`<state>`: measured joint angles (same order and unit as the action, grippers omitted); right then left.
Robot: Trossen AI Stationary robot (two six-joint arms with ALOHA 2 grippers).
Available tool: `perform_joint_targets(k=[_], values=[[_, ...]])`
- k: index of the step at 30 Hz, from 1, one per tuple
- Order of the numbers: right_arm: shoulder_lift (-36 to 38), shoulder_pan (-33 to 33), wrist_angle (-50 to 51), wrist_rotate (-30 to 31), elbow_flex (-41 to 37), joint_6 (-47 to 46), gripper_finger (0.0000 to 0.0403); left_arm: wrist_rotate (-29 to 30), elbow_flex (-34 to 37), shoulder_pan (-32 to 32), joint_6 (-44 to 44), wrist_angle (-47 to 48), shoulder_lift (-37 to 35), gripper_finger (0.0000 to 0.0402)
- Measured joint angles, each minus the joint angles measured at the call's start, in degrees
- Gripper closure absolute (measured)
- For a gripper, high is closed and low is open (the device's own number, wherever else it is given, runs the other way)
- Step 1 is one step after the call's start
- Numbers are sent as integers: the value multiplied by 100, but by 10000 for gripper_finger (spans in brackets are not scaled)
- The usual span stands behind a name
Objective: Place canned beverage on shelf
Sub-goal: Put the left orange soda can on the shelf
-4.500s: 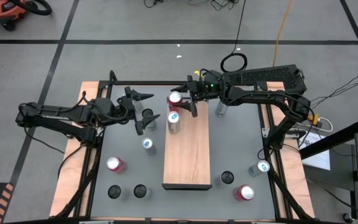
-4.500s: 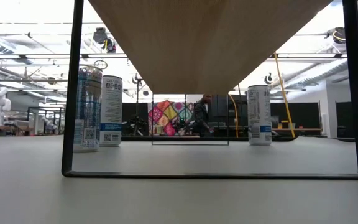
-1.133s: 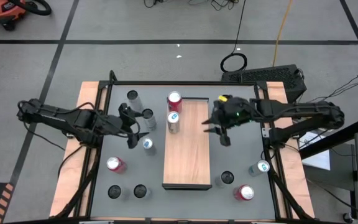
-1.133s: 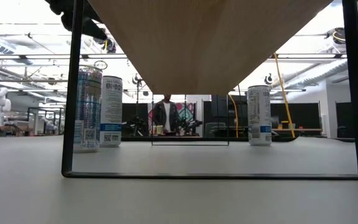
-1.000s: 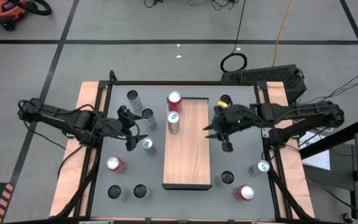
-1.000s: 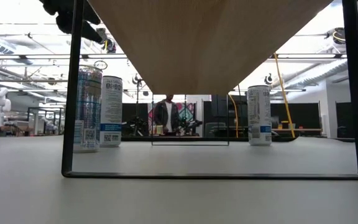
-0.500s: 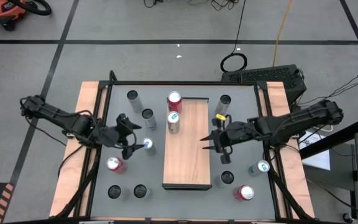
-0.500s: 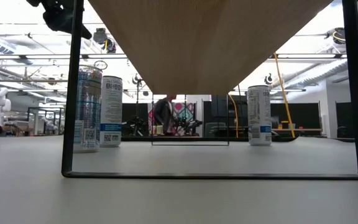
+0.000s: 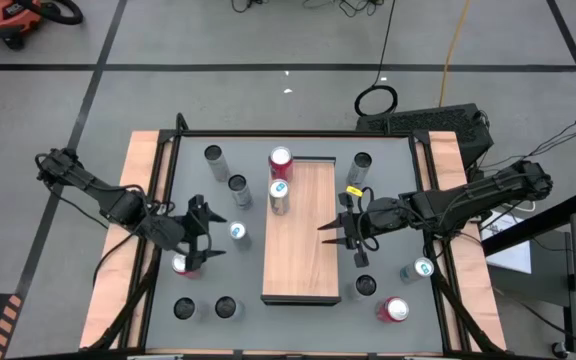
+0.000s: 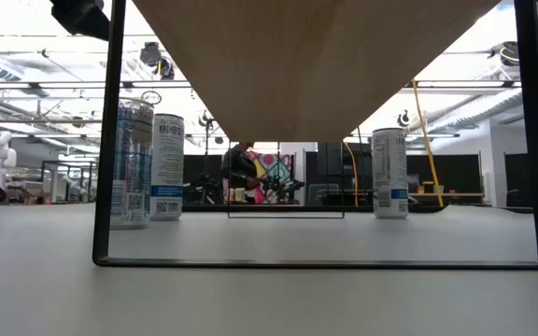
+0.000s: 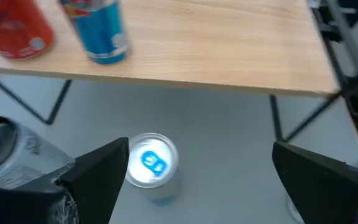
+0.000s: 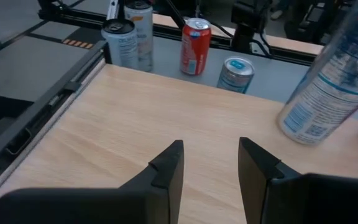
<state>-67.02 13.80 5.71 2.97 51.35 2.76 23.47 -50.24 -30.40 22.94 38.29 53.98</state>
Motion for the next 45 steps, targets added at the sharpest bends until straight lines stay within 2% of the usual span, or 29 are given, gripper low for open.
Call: perform_joint_targets(k=[4,6,10,19,27,34,45], values=[[0,36,-38,-4,0,11,314,-274,0,-454,-540,3,50,6],[0,36,-75,-3,0,59,314,-389,0,-652,-490,7,63,6],[0,34,-110,-3,0,121,314,-533,-51,-819,212,216,59,6],[0,31,-120,-3,0,98,314,-709,-61,-1288,1586,1618,217,6],[0,31,-224,-3,0,95,314,-1273,-61,-1330,2029,2317,491,6],[0,31,-351,-3,0,98,314,-1348,-63,-1330,2056,2746,781,6],[0,31,-371,-3,0,129,314,-1699,105,-1336,2330,2816,1219,6]])
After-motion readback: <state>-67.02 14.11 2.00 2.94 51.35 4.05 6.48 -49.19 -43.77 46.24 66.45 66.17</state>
